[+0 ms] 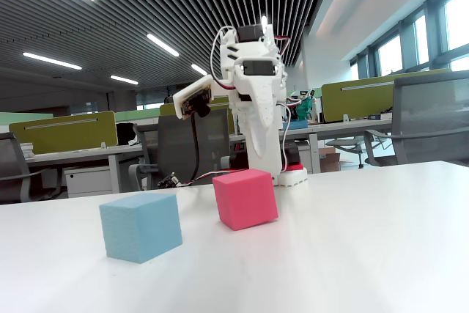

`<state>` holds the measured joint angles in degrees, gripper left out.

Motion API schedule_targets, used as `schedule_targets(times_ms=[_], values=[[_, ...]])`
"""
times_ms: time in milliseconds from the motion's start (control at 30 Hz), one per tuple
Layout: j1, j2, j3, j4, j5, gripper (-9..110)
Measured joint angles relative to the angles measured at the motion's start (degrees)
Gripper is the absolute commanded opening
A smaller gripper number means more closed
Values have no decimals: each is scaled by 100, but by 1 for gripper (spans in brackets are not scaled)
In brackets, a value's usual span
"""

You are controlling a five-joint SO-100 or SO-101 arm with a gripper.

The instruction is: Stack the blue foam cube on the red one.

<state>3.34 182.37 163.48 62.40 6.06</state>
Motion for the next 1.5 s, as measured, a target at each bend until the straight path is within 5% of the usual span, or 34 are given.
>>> schedule_targets(times_ms=[1200, 1500], values=[[141, -9, -44, -44, 202, 25], [861, -2083, -2391, -105, 817, 25]])
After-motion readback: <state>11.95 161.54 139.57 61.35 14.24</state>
